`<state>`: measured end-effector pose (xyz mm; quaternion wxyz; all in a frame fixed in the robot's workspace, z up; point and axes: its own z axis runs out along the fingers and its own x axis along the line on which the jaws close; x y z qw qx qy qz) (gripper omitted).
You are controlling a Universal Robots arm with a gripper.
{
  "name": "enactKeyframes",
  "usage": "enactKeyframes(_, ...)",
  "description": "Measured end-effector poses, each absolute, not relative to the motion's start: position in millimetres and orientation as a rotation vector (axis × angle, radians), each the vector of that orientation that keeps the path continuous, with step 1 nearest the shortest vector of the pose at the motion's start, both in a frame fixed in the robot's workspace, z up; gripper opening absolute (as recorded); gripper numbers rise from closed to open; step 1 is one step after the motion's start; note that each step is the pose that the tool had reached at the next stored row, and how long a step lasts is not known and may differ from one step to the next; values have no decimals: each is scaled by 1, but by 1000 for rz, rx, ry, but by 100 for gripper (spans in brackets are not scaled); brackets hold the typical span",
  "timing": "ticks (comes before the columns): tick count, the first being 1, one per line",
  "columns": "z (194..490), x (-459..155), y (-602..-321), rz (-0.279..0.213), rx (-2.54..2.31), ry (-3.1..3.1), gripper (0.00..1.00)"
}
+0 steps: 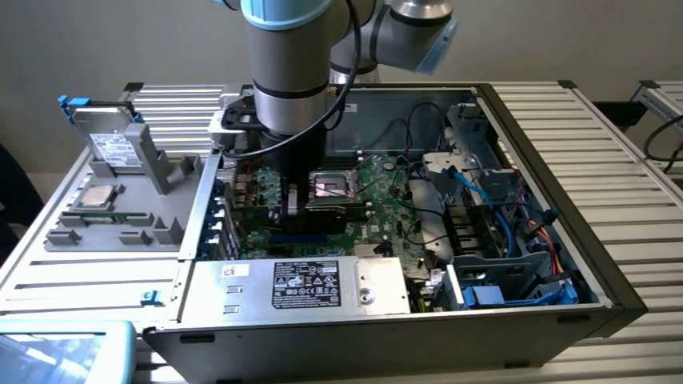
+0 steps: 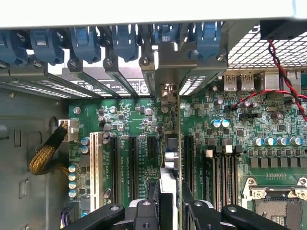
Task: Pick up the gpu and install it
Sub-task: 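Insert the gpu into the slot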
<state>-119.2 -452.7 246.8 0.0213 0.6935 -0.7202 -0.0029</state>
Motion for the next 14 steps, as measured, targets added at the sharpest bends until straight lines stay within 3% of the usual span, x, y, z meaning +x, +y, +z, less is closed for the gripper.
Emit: enactKeyframes(14, 246, -120, -453, -1, 2152, -2235, 28)
